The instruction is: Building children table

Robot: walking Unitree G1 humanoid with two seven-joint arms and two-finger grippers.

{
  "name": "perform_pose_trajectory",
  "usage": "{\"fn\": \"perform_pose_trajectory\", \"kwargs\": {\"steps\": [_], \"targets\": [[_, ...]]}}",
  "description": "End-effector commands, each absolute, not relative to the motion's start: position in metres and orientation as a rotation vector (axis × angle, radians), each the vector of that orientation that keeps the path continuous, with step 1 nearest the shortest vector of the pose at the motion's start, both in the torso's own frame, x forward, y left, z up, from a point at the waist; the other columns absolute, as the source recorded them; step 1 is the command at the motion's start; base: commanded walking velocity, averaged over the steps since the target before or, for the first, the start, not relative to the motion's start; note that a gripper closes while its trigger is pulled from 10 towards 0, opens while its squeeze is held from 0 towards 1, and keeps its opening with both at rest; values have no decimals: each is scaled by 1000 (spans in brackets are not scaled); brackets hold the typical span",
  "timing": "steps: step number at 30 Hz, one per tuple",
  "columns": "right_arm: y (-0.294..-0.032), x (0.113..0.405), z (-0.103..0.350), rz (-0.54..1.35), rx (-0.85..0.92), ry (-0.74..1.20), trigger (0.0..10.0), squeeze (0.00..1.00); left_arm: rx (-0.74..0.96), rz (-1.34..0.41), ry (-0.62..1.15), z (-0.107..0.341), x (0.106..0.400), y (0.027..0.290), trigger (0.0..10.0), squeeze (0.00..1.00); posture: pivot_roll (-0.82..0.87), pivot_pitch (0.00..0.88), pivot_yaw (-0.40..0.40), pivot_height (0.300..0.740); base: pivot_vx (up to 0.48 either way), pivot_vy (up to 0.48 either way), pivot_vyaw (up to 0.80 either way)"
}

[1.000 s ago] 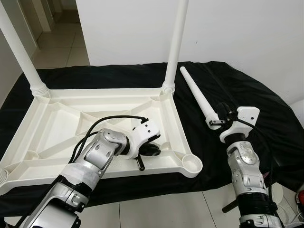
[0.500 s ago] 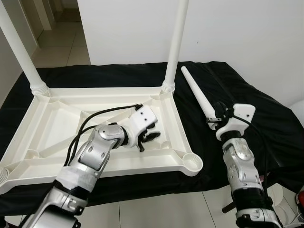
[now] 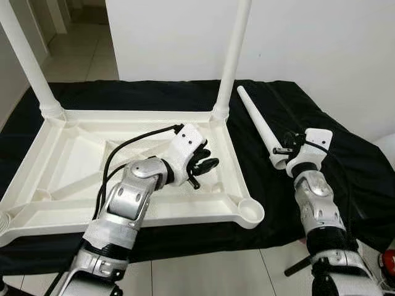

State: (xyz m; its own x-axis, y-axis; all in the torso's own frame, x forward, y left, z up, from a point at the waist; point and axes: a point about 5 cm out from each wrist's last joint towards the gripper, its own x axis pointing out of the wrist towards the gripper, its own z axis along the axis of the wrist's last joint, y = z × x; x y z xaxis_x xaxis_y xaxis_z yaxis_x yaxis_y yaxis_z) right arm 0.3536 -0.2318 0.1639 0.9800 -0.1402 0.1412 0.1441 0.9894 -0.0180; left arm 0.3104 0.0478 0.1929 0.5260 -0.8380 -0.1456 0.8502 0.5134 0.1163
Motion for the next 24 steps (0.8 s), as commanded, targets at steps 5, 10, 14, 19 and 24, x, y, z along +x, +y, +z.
{"fn": "perform_pose_trajectory", "kwargs": {"steps": [5,10,14,19,24], "targets": [[-242,361,160,-188,-16,-92,10000,122,142,-798,59,195,307,32,10000,0,-16,0,-54,740,0,0,0],[-239,363,160,-166,3,-95,10000,1000,132,-806,57,197,303,28,10000,0,-13,0,-54,740,0,0,0],[-234,366,165,-122,18,-115,10000,1000,114,-811,50,201,299,29,10000,0,-2,54,-52,740,0,0,0],[-230,371,171,-63,28,-140,10000,1000,110,-802,37,205,298,29,10000,0,6,84,-52,740,0,0,0],[-228,375,174,-42,28,-138,10000,1000,121,-764,25,209,300,28,10000,0,20,140,-44,740,0,0,0]]}}
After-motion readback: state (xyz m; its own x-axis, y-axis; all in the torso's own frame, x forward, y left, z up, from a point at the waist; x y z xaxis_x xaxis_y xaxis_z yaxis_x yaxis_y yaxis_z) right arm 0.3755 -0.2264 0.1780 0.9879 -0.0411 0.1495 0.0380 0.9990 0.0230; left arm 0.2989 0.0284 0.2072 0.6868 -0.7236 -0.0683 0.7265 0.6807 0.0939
